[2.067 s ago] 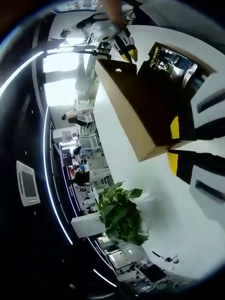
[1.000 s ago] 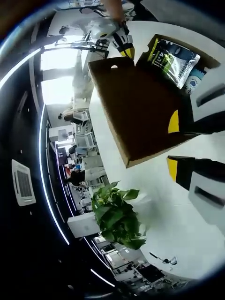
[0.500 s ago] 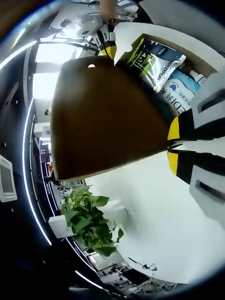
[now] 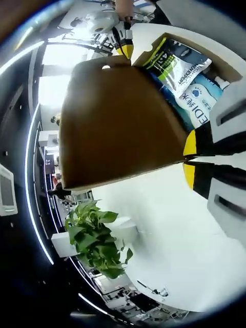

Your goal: Operate the shoe box by opening the lid, removing the specified soft item, and placing it in the target area until the item is outside and the box remains undamaged.

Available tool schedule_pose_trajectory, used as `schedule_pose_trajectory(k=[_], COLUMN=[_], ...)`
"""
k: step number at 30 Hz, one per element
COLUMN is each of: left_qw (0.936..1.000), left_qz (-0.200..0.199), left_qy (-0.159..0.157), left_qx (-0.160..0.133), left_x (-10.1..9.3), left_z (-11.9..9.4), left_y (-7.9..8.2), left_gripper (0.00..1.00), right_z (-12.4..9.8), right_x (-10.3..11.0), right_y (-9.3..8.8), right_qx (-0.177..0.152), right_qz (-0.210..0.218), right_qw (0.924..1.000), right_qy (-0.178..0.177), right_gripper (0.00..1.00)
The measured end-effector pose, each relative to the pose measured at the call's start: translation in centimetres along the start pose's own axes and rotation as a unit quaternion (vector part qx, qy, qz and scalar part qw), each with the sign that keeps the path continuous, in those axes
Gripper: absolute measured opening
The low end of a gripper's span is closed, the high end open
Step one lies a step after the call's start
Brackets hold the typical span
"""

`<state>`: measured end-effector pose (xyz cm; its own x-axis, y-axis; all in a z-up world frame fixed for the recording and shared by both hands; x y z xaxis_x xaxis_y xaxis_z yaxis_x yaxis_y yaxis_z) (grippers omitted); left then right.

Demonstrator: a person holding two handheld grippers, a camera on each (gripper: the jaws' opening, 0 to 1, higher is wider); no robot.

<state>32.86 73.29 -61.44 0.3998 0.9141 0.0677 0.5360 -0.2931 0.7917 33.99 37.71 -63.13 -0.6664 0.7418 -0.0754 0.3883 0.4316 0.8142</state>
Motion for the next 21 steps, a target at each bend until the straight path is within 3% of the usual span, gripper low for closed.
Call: schedule_pose_trajectory(k=[21], left_qw=[0.9999], left_qz=[0.0], left_qy=[0.014], left_qx=[0.001], left_x=[0.4], left_z=[1.8], left_y=[1.3], left_gripper=[0.02], right_z=[1.6], right_x=[-1.0], right_y=[0.8], right_qx=[-0.003], right_qz=[-0.005], right_qw=[0.9999], right_qy=[-0.012], right_gripper=[0.01])
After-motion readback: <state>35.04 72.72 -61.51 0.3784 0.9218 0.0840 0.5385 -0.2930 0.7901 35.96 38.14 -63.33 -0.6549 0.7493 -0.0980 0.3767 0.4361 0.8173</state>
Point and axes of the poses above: the point that each gripper's makers call its tool centre point, and the gripper's own axes: z roughly forward along the fingers, x roughly to its left, y roughly out of its top, the point moved 8 cm from there along -z, roughly backward along the fingers, and after that the axes turned 1 degree about z, right-handed, at the moved point
